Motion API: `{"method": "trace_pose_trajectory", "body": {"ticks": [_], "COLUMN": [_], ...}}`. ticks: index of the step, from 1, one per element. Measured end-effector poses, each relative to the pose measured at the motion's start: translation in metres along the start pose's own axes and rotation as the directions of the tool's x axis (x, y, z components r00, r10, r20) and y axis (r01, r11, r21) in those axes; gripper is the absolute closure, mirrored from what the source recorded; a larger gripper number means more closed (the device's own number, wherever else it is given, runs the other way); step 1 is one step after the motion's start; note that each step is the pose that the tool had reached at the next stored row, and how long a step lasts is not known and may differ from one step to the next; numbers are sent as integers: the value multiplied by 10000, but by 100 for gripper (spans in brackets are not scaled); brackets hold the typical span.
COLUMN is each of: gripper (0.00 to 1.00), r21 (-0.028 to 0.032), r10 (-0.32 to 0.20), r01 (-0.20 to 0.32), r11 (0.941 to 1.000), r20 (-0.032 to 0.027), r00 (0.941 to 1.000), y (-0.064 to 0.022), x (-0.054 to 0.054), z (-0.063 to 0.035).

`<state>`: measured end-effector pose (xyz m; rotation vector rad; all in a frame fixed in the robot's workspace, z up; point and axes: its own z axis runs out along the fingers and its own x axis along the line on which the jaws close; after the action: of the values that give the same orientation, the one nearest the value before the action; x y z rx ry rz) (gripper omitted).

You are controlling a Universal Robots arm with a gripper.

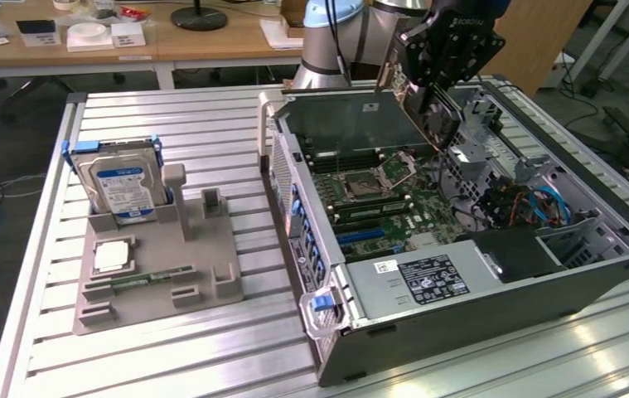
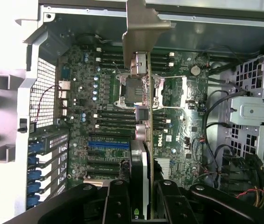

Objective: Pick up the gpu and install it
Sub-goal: 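Insert the gpu into the slot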

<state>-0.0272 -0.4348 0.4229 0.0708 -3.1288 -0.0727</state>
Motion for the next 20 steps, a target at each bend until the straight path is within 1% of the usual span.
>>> {"method": "trace_pose_trajectory", "body": {"ticks": [4,9,16,20], "gripper": [72,72,72,72], "r21": [3,8,10,12], "r10": [-402,-910,-1464,-1818], "r01": [402,910,1464,1818], "r11": [9992,9958,9892,9833], "r20": [-19,-44,-70,-88], "r00": [9992,9958,9892,9833], "y": [0,-1,-10,-11], "x": [-1,-1,0,0], "z": [0,0,0,-1]}}
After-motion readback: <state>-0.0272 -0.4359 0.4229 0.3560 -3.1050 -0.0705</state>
